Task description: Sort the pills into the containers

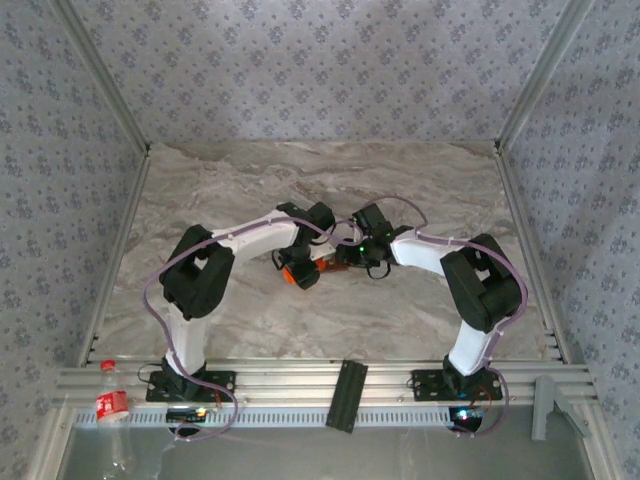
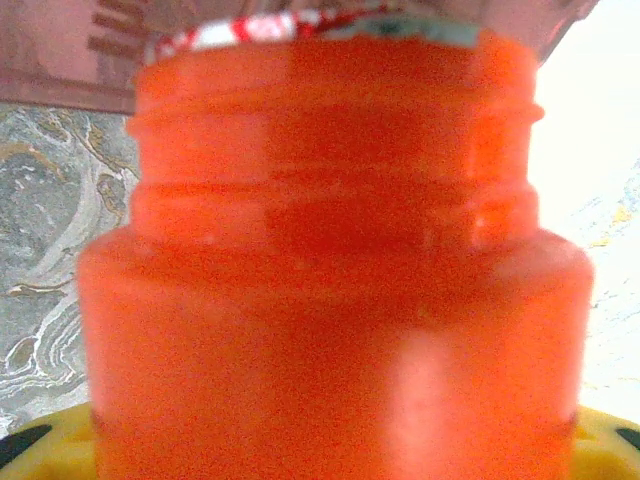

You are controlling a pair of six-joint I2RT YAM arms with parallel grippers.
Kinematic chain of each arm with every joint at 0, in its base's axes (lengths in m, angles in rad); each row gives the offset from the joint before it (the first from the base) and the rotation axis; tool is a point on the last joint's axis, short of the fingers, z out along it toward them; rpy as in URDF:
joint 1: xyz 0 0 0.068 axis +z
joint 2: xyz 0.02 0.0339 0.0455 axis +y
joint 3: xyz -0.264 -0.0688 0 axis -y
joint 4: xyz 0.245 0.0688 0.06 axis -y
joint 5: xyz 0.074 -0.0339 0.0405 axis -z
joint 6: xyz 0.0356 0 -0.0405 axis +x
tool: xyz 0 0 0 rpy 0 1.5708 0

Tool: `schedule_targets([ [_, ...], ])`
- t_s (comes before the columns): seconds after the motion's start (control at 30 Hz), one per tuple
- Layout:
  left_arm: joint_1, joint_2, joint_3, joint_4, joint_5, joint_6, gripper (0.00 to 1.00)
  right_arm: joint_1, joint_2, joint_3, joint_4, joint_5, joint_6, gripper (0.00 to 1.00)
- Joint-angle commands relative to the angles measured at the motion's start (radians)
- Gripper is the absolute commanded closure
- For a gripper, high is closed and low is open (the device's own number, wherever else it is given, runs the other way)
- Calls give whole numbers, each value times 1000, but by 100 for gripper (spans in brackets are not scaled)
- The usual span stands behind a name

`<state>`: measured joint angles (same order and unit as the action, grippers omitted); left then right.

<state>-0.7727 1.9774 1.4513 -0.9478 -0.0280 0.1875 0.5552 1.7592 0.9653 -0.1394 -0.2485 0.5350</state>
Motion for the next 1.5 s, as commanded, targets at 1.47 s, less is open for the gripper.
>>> schedule_targets([
  [1.47, -45, 61, 43, -107, -107, 30, 100, 10, 25, -36, -61, 28, 3, 63],
])
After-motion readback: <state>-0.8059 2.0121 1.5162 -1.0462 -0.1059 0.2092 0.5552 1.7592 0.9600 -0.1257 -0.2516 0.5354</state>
